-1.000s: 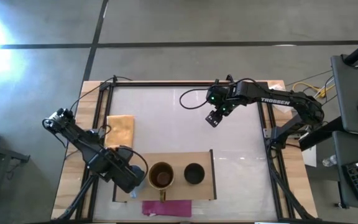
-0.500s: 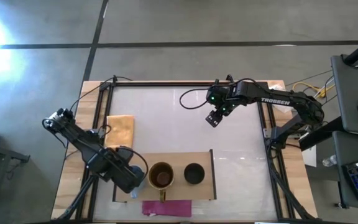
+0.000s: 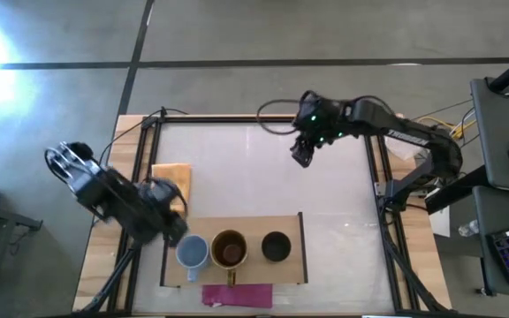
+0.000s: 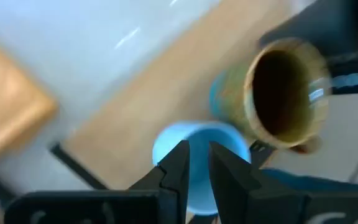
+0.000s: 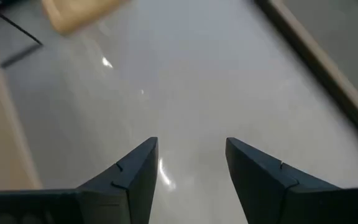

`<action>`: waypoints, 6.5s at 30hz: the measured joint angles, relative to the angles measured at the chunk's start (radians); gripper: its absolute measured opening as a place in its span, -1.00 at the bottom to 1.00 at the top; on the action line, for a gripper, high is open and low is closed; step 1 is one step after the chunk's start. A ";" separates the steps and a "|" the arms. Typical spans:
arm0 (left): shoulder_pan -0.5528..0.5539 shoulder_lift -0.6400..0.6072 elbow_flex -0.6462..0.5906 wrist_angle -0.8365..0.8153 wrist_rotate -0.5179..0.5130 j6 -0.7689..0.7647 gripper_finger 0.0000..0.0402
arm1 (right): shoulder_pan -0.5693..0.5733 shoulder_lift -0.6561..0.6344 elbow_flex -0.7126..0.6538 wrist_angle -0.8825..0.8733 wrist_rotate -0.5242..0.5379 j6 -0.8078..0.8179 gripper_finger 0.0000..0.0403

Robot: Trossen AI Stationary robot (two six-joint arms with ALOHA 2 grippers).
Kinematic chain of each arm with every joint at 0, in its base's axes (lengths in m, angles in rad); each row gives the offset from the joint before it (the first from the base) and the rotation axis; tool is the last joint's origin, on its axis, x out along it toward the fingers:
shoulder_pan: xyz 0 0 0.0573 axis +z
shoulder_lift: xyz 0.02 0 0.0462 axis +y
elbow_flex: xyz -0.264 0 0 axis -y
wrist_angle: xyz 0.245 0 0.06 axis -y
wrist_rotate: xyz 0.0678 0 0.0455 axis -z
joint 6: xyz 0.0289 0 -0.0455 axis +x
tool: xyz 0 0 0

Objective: Stack small to large cups/mugs on shelf
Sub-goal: Return to Home Position

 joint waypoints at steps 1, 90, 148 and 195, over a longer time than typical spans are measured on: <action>0.008 -0.024 0.006 0.013 -0.021 0.033 -0.78 | 0.000 0.000 0.038 -0.015 -0.002 -0.019 -0.09; 0.855 -1.401 -1.856 1.617 0.415 0.878 -0.78 | -0.214 -1.464 -1.587 1.337 -0.382 0.301 -0.09; 0.855 -1.217 -1.861 1.609 0.428 0.879 -0.78 | -0.214 -1.448 -1.607 1.134 -0.335 0.338 -0.09; 0.855 -1.219 -1.861 1.610 0.427 0.879 -0.78 | -0.214 -1.448 -1.606 1.134 -0.335 0.338 -0.09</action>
